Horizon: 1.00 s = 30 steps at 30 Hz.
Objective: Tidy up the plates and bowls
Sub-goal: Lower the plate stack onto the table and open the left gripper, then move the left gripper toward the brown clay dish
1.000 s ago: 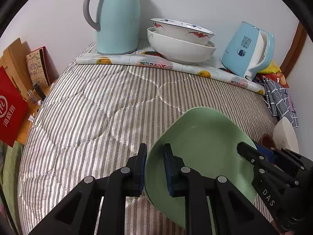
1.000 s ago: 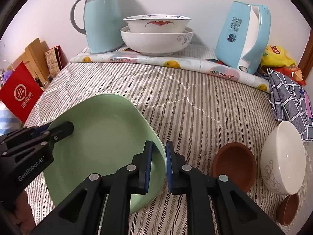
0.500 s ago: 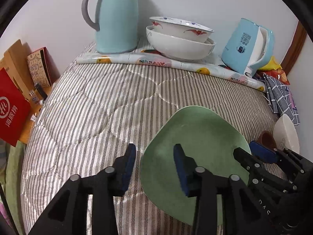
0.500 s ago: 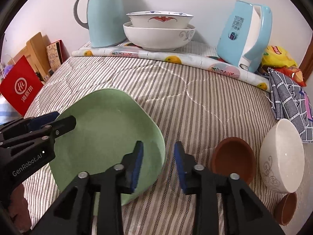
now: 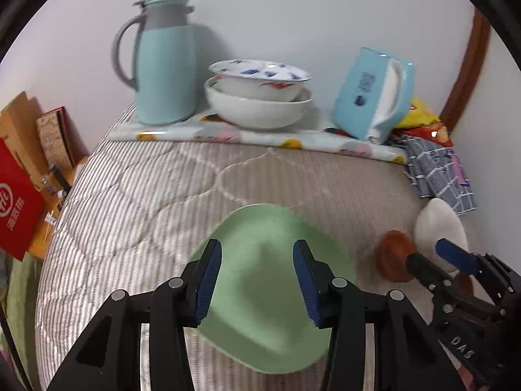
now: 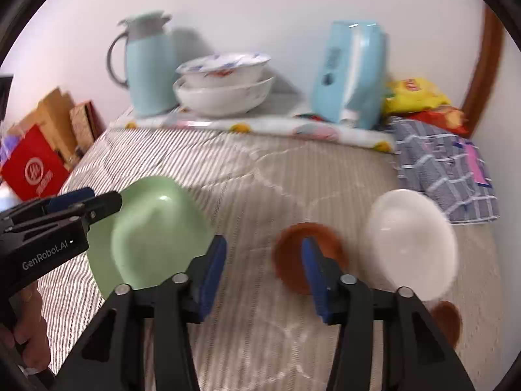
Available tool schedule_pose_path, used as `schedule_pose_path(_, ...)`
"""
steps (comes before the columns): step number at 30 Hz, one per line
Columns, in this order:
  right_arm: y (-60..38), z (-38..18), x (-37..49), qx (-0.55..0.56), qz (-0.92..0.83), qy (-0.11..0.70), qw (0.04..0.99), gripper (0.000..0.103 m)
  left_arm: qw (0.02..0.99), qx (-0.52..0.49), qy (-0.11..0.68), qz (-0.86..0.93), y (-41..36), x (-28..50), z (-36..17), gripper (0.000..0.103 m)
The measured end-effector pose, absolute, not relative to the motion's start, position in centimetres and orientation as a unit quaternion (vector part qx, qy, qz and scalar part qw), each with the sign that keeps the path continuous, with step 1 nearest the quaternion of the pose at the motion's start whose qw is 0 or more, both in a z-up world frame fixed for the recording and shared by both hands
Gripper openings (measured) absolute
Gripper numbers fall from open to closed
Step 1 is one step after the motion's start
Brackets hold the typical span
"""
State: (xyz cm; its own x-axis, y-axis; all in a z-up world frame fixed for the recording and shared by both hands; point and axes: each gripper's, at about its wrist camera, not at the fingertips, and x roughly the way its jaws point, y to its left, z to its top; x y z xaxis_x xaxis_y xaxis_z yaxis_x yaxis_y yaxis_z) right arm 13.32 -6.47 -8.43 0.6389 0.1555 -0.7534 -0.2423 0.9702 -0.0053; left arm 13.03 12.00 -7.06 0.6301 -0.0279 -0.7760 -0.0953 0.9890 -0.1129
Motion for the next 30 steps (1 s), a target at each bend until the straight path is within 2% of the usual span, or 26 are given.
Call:
schedule_pose_path(18, -19.8, -6.6, 10.2, 0.006, 0.021, 0.402, 0.915, 0.053, 0.907, -0.046, 0.417, -0.031, 3.2, 12.1, -5.0, 0.044)
schedule_pose_path(30, -25.9, -8.6, 8.8, 0.0, -0.019, 0.419, 0.908, 0.053, 0.896, -0.04, 0.441, -0.047, -0.9, 12.7, -6.4, 0.044)
